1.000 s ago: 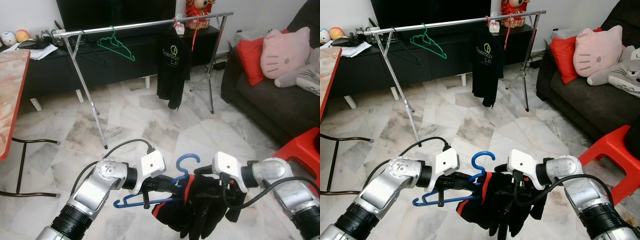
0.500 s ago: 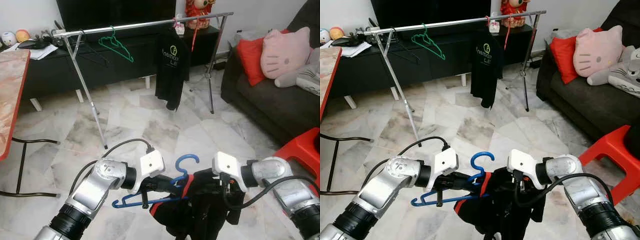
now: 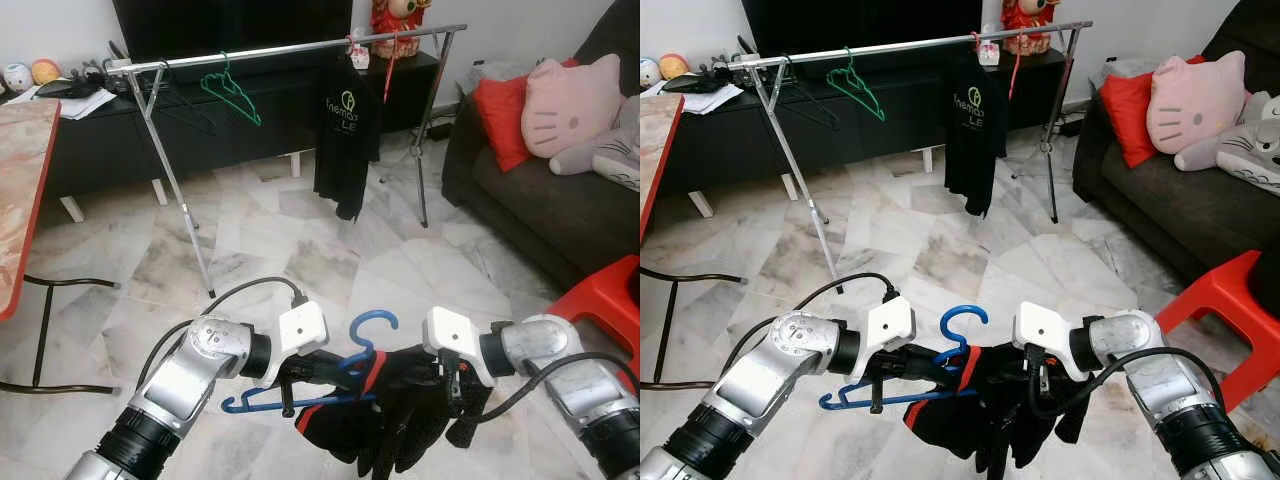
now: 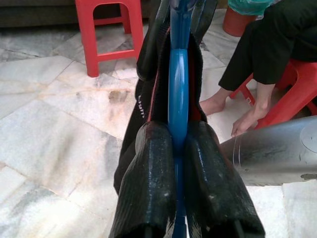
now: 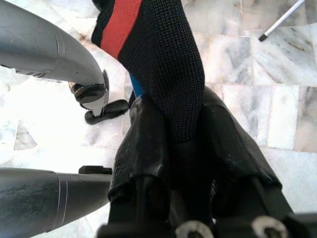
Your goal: Hang hanger
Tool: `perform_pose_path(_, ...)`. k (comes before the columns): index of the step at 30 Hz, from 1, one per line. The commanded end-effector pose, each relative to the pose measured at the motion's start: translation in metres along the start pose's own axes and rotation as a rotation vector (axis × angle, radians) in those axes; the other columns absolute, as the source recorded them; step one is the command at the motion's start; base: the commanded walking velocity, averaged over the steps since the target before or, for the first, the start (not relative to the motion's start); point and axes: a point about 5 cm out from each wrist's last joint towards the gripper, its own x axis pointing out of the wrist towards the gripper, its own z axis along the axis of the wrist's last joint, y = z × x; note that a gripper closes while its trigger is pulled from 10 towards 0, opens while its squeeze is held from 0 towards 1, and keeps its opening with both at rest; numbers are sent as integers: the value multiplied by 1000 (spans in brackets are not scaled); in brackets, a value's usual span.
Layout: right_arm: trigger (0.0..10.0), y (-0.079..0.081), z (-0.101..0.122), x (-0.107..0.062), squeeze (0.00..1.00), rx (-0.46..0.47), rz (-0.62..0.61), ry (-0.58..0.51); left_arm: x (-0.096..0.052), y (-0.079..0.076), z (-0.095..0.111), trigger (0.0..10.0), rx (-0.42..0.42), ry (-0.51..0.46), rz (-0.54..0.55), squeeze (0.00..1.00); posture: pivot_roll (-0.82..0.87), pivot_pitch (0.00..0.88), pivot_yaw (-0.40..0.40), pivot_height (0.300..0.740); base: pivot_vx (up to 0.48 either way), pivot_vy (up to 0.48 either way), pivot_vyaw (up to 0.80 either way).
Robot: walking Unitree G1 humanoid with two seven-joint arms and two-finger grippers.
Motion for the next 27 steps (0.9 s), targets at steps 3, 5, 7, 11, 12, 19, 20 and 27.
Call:
perform_pose_path(3, 0, -4, 6, 0, 0, -23, -14, -9, 3, -1, 11, 10000, 53, -28, -39, 0, -99, 0, -54, 740, 0, 0, 0)
perform_pose_path(5, 0, -4, 6, 0, 0, -22, -13, -9, 3, -1, 11, 10000, 56, -26, -40, 0, -99, 0, -54, 740, 0, 0, 0)
perform_pose_path(7, 0, -3, 6, 0, 0, -21, -11, -10, 3, -1, 11, 10000, 58, -25, -43, 0, -99, 0, -54, 740, 0, 0, 0)
perform_pose_path(11, 0, -3, 6, 1, 0, -20, -10, -13, 3, 0, 12, 10000, 59, -26, -46, 0, -98, 0, -52, 740, 0, 0, 0)
perform_pose_path(12, 0, -3, 6, 1, 0, -20, -10, -13, 3, 0, 12, 10000, 59, -26, -46, 0, -98, 0, -52, 740, 0, 0, 0)
perform_pose_path(19, 0, -2, 5, 2, 0, -18, 3, -7, 3, -3, 11, 10000, 40, -23, -87, 1000, -96, 0, -52, 740, 0, 0, 0)
perform_pose_path(20, 0, -1, 4, 3, 0, -19, 6, -2, 3, -3, 10, 10000, 38, -17, -95, 1000, -96, 0, -52, 740, 0, 0, 0)
perform_pose_path(27, 0, 4, -9, 5, 0, 2, 21, 55, 0, -2, 8, 10000, 33, -6, -95, 1000, -96, 0, -49, 740, 0, 0, 0)
